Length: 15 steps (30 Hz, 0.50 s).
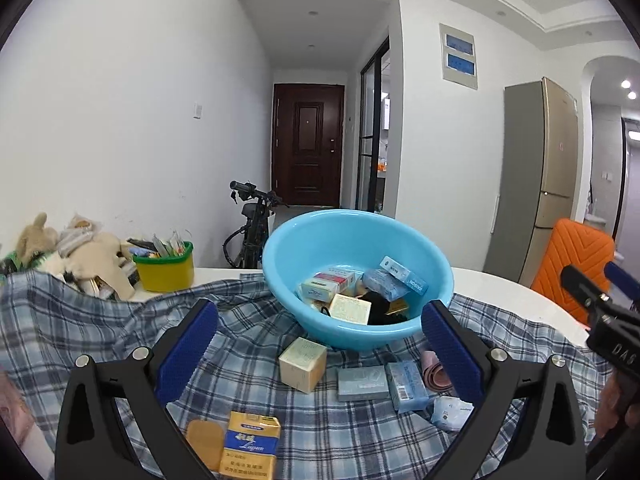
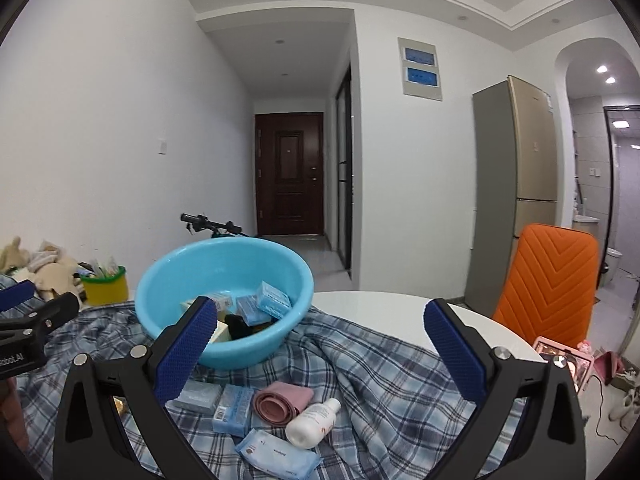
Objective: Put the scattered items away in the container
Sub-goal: 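Move both tools toward the items on the plaid shirt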
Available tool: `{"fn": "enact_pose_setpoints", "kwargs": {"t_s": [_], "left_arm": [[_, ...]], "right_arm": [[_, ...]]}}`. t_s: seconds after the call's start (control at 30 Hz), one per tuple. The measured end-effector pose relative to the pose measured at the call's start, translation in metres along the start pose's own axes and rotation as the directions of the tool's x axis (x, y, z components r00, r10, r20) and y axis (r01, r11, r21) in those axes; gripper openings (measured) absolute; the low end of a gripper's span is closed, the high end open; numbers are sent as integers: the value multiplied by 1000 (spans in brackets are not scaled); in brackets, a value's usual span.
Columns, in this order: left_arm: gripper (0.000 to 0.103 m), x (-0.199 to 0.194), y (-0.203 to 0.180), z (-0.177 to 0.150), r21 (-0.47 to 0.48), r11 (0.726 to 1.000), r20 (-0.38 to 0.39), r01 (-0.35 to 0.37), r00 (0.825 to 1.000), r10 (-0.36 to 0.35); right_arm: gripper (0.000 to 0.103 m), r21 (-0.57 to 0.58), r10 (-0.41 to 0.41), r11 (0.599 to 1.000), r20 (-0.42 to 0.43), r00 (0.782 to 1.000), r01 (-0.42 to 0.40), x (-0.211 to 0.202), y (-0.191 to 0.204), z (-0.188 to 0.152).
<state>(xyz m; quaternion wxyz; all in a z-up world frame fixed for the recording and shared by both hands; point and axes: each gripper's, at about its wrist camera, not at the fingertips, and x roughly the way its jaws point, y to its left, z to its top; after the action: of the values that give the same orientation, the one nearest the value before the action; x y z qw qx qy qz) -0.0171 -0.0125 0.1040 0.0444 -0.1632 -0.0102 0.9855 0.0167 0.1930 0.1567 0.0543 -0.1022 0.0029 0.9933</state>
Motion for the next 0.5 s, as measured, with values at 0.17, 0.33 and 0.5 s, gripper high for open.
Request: {"fn": "enact_pose_setpoints", "kwargs": {"t_s": [0.17, 0.33, 0.5], "left_arm": [[103, -9, -6, 21, 44, 999, 24, -10, 1000, 9], [103, -24, -11, 54, 46, 999, 72, 2, 997, -6], [103, -31, -20, 77, 74, 997, 80, -5, 997, -1]], "right_arm": [[103, -4, 7, 1000, 13, 1000, -7, -4, -3, 17], [103, -16, -5, 1000, 51, 999, 6, -11, -5, 42], [103, -11, 49, 999, 30, 998, -49, -13, -8, 61]]}}
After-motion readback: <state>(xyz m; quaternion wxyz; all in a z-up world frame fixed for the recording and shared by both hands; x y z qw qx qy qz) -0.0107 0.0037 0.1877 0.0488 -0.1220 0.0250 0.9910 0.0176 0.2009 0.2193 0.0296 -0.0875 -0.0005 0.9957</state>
